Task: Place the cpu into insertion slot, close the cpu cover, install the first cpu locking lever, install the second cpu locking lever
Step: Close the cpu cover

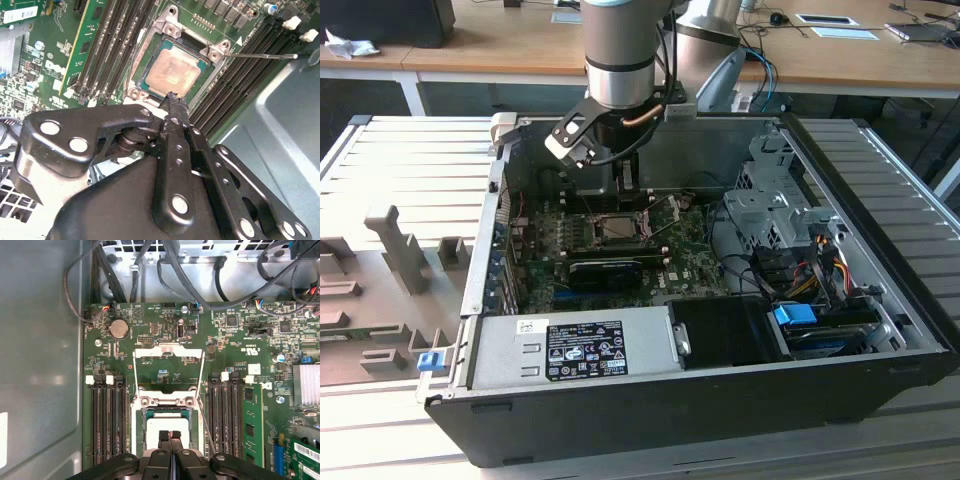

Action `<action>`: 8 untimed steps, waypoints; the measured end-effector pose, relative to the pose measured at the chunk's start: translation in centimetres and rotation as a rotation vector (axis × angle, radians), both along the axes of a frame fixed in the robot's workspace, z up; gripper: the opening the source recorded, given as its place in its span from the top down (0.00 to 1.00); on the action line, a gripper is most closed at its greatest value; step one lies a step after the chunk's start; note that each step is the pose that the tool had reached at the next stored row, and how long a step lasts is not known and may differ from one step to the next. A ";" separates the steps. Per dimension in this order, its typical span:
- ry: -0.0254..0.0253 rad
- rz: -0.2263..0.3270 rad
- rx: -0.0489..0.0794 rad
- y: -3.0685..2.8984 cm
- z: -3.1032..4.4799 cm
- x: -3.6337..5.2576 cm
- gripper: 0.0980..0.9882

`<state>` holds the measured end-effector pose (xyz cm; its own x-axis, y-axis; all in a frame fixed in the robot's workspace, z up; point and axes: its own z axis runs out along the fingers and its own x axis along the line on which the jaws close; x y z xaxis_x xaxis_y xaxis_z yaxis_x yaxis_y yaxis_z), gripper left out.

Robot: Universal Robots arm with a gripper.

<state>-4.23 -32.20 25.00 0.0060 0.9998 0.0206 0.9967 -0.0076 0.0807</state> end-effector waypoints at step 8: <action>0.0002 0.000 0.000 0.01 0.18 0.76 0.99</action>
<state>-3.47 -32.19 25.18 0.0060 0.9998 0.0203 0.9967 -0.0076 0.0805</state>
